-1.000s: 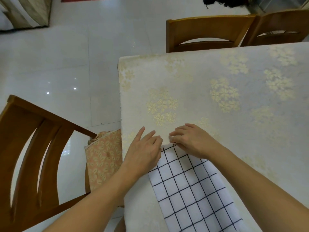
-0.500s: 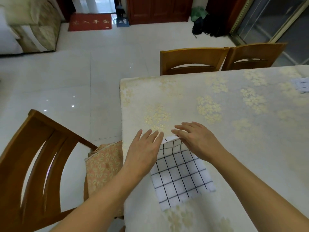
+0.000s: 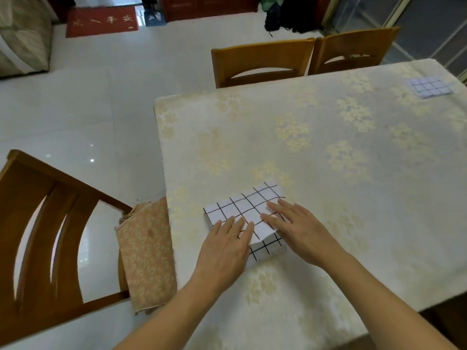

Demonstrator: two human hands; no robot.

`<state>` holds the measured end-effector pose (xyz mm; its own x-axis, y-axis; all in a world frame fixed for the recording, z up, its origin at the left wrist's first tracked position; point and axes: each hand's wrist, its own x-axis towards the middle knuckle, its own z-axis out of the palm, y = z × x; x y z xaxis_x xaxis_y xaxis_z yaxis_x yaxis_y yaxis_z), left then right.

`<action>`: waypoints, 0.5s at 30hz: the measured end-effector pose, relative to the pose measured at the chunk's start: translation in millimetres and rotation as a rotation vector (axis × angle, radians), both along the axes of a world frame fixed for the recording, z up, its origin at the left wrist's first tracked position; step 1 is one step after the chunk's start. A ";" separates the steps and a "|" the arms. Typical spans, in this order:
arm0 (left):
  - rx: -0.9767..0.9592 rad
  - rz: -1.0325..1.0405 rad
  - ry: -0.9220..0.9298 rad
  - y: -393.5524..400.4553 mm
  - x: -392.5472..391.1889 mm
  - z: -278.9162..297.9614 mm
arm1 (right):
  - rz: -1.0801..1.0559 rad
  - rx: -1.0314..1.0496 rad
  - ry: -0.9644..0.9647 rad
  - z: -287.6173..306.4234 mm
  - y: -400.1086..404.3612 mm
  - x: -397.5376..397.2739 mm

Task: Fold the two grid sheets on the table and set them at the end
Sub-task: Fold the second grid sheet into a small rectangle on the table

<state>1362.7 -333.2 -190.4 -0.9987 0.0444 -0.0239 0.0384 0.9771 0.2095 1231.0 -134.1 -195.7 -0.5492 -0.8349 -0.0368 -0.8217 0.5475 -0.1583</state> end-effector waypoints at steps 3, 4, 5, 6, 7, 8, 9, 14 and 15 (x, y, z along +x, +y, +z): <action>-0.011 -0.002 -0.045 9.0 10.6 -16.6 | -0.034 0.007 -0.040 -20.9 12.5 15.1; -0.013 0.000 -0.065 11.4 14.5 -21.3 | -0.042 0.012 -0.047 -27.7 16.5 20.0; -0.013 0.001 -0.082 13.1 18.2 -26.0 | -0.046 0.018 -0.051 -33.6 20.1 24.7; -0.012 0.000 -0.096 14.3 22.0 -30.2 | -0.047 0.029 -0.053 -38.9 23.8 29.4; -0.013 -0.001 -0.108 15.0 25.4 -33.3 | -0.048 0.045 -0.056 -43.2 26.6 33.3; -0.014 -0.004 -0.118 15.2 28.6 -35.1 | -0.052 0.061 -0.060 -46.6 28.3 36.8; -0.012 -0.007 -0.125 15.2 30.8 -36.2 | -0.060 0.069 -0.066 -48.7 29.0 39.4; 0.034 -0.010 -0.041 6.0 17.6 -31.9 | -0.106 0.042 -0.040 -46.5 13.6 34.1; 0.034 -0.006 -0.011 1.8 9.5 -32.5 | -0.113 0.034 -0.027 -45.4 6.8 29.2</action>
